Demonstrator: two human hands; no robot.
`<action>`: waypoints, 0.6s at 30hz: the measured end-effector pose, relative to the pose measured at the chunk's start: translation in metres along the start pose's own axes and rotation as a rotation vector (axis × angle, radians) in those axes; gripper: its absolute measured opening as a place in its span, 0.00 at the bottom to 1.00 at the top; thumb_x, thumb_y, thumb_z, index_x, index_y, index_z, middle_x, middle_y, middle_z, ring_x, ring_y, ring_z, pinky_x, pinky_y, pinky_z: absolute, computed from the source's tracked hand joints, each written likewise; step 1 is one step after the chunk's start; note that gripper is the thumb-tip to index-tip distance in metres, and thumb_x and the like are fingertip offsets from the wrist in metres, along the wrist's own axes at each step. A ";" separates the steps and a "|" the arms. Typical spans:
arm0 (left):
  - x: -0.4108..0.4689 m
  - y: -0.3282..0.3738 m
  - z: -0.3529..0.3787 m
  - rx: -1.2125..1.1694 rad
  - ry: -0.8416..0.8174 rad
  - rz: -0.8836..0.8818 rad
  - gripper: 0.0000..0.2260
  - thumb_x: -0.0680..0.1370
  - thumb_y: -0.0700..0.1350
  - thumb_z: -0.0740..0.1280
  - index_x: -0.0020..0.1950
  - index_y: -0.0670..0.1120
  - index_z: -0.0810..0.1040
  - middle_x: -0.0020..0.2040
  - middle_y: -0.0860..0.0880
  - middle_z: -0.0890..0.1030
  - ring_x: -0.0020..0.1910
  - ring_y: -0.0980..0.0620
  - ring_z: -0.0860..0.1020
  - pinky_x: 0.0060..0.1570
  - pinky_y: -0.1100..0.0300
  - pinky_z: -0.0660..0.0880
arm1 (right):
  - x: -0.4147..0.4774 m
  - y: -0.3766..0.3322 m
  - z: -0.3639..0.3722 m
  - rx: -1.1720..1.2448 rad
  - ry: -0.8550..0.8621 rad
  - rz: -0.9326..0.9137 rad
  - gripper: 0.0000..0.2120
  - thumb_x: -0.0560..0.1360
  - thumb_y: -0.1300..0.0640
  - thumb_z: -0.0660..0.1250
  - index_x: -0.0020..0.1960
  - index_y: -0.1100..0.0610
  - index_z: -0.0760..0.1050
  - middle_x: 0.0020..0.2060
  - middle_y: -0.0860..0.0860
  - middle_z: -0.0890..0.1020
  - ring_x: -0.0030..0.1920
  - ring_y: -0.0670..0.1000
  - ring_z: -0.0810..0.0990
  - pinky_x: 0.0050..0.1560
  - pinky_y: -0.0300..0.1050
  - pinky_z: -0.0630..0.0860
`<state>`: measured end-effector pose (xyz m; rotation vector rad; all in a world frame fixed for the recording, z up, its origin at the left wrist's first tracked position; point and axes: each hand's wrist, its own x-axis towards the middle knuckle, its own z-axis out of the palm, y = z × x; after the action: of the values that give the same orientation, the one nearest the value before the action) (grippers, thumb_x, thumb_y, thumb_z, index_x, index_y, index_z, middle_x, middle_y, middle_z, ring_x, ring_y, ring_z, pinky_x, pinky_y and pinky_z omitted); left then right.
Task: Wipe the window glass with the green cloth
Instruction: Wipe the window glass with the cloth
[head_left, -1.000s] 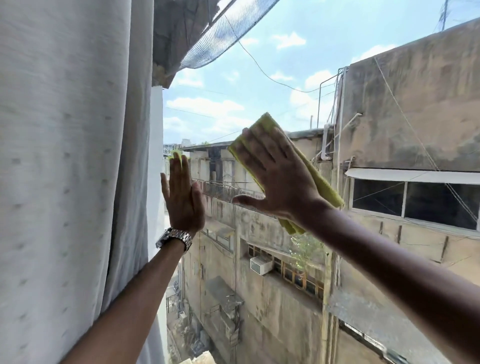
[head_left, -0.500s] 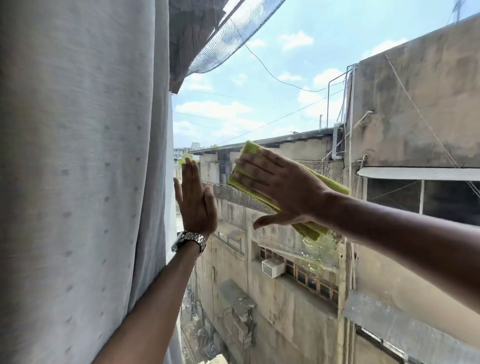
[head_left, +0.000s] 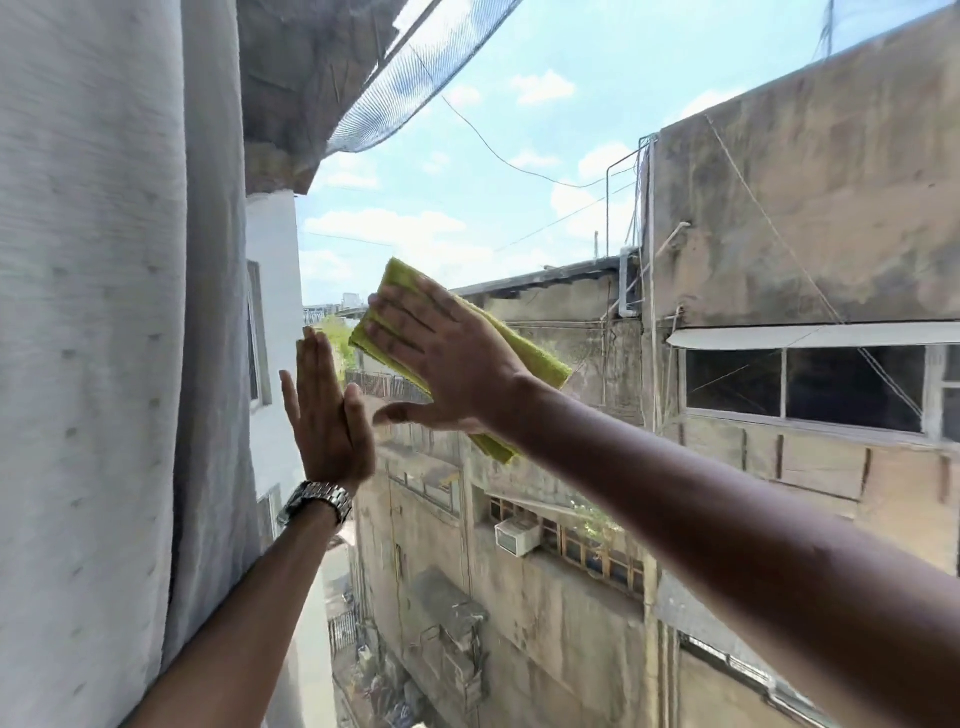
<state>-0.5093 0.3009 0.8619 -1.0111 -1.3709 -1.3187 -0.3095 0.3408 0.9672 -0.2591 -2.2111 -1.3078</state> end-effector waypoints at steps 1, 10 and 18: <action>0.000 0.000 0.000 -0.005 0.006 0.001 0.28 0.83 0.51 0.46 0.82 0.42 0.55 0.84 0.48 0.55 0.84 0.51 0.54 0.82 0.40 0.49 | -0.013 0.000 0.001 0.019 -0.002 0.014 0.48 0.76 0.23 0.42 0.82 0.56 0.45 0.82 0.58 0.50 0.83 0.58 0.46 0.83 0.58 0.44; 0.004 0.018 -0.019 0.079 -0.173 -0.078 0.31 0.82 0.53 0.44 0.83 0.41 0.50 0.84 0.45 0.49 0.84 0.49 0.49 0.82 0.39 0.48 | -0.219 -0.014 0.023 0.197 0.020 0.373 0.43 0.80 0.28 0.47 0.81 0.59 0.57 0.81 0.58 0.58 0.82 0.59 0.55 0.79 0.60 0.60; -0.002 0.068 -0.029 0.095 -0.340 0.162 0.34 0.81 0.57 0.50 0.82 0.39 0.52 0.84 0.41 0.51 0.84 0.45 0.50 0.83 0.41 0.49 | -0.148 0.029 0.004 0.200 0.178 0.608 0.44 0.79 0.28 0.48 0.82 0.60 0.54 0.81 0.60 0.56 0.82 0.60 0.53 0.82 0.60 0.53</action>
<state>-0.4397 0.2773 0.8739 -1.2940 -1.5501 -0.9830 -0.1756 0.3748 0.9061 -0.6494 -1.8796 -0.7430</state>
